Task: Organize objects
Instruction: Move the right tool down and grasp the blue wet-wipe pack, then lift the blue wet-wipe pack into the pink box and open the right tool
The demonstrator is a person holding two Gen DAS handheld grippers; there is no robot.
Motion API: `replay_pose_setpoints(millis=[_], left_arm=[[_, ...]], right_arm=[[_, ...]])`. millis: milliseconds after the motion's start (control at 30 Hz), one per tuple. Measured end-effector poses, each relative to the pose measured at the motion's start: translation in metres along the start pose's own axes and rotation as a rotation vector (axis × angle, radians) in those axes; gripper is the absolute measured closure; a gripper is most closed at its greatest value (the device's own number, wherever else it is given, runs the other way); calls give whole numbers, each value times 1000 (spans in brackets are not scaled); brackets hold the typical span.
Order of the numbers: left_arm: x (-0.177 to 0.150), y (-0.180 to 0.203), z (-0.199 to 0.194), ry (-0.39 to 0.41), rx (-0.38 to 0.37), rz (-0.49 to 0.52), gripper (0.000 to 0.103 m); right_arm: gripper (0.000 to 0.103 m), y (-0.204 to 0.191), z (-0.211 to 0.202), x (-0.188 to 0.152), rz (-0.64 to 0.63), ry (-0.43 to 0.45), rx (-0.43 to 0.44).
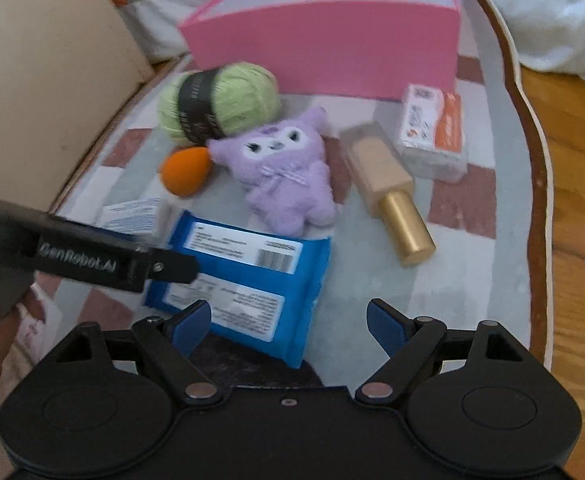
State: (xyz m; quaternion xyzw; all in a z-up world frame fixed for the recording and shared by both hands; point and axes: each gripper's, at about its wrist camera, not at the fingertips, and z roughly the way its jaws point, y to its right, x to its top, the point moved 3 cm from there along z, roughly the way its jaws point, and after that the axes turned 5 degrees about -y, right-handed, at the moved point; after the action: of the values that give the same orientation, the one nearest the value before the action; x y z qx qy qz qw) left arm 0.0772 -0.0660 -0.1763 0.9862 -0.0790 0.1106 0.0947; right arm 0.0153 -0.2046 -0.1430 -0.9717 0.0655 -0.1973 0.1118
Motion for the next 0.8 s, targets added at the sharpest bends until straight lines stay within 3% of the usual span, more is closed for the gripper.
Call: replay_pose_setpoints(millis=[167, 233, 300, 400, 600, 800], left_arm=[[0, 1, 5, 1, -17, -11, 33], [1, 1, 4, 12, -42, -18, 44], [1, 0, 4, 7, -101, -51, 62], [-4, -1, 3, 18, -129, -72, 64], [-12, -3, -3, 10, -202, -121, 64], [-13, 5, -33, 82, -241, -96, 64]], right_arm=[[23, 3, 15, 0, 40, -66, 25], [26, 0, 15, -2, 46, -50, 27], [47, -3, 15, -3, 42, -37, 34], [58, -6, 14, -3, 39, -39, 56], [58, -11, 13, -3, 24, -31, 50], [53, -13, -3, 5, 0, -18, 68]])
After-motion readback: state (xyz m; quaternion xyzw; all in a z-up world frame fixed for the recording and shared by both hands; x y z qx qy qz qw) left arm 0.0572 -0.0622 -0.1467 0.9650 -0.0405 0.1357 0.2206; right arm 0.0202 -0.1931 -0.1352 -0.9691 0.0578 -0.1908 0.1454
